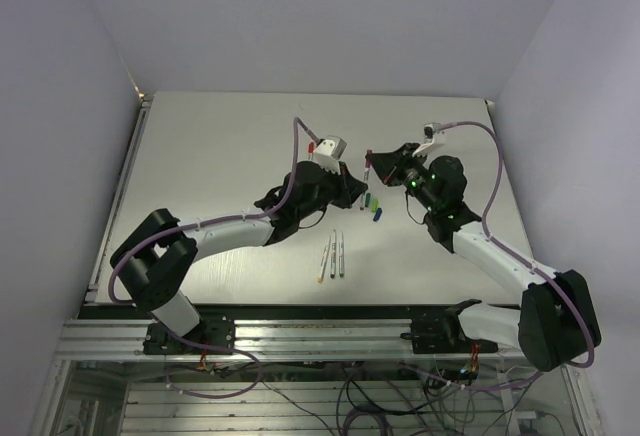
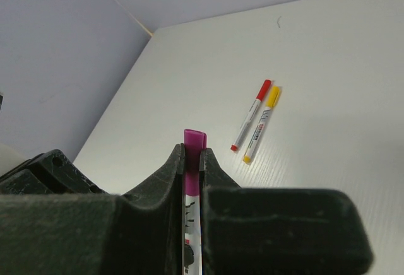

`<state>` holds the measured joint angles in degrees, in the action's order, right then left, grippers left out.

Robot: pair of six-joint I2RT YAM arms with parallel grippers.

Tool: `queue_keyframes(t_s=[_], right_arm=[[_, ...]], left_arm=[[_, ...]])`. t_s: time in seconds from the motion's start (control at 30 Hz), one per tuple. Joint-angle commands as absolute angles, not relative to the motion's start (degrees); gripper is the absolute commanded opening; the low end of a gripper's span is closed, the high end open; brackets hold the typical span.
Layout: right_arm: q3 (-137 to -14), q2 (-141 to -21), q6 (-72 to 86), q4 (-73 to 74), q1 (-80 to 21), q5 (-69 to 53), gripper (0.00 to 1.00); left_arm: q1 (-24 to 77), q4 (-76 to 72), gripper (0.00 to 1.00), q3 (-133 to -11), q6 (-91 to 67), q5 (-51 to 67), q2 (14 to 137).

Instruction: Insert the pens into the pen caps

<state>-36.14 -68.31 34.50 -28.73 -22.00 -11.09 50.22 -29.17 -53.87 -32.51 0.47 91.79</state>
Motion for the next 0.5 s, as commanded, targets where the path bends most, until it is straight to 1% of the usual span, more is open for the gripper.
queue_keyframes(t_s=[0.0, 0.07, 0.1, 0.2, 0.27, 0.37, 0.47], right_arm=[[-36.4, -70.3, 32.6, -16.8, -24.1, -13.2, 0.00], [-37.7, -69.8, 32.5, -17.8, -24.1, -11.2, 0.00], [-38.3, -69.4, 32.3, -18.2, -24.1, -10.1, 0.04], [-40.6, -67.2, 31.2, -18.5, -24.1, -6.4, 0.28], [-42.1, -64.9, 30.4, -18.2, -24.1, -3.4, 0.36], [-42.9, -60.7, 29.3, -17.8, -24.1, 1.7, 0.43], [-43.0, -55.8, 27.7, -16.7, -24.1, 6.6, 0.45]], left_arm=[[48.2, -41.5, 0.07, -58.7, -31.4, -5.5, 89.6], [48.1, -39.1, 0.07, -57.8, -31.6, -6.3, 89.5], [48.2, -38.1, 0.07, -57.2, -31.6, -6.4, 89.5], [48.2, -31.9, 0.07, -56.7, -32.1, -7.5, 89.9], [48.2, -28.6, 0.07, -56.4, -32.9, -7.8, 90.4], [48.2, -24.8, 0.07, -56.2, -33.7, -8.5, 91.5], [48.2, -21.5, 0.07, -56.8, -33.8, -10.3, 92.9]])
